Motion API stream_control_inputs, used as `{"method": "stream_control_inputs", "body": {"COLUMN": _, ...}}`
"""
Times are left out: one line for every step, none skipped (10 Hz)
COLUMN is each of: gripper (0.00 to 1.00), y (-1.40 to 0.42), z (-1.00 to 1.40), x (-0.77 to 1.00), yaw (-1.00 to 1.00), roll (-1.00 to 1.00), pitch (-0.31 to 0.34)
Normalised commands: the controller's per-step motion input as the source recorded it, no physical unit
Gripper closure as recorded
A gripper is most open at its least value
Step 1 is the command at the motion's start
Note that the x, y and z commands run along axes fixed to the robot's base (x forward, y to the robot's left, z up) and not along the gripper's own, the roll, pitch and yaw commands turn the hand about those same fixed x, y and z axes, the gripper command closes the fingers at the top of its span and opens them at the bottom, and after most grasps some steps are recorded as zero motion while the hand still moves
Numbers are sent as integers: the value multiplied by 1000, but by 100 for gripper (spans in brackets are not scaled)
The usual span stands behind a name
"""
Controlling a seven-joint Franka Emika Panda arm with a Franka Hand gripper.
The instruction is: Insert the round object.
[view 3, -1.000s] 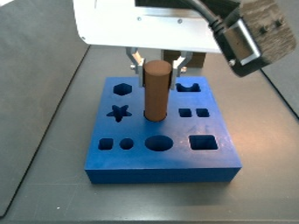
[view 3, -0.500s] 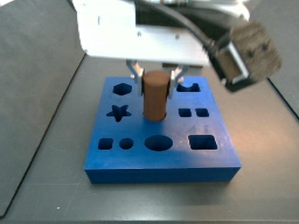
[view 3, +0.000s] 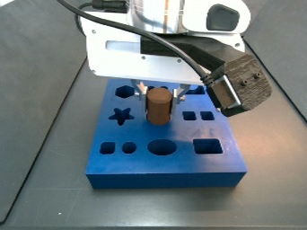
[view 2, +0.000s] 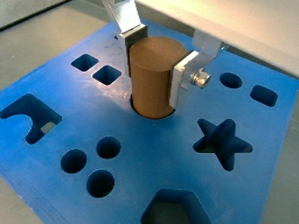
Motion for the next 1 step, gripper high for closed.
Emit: {"method": "stream_control_inputs", "body": {"gripper": 100, "y": 0, "z": 0, "x": 0, "yaw": 0, "roll": 0, "pitch": 0}}
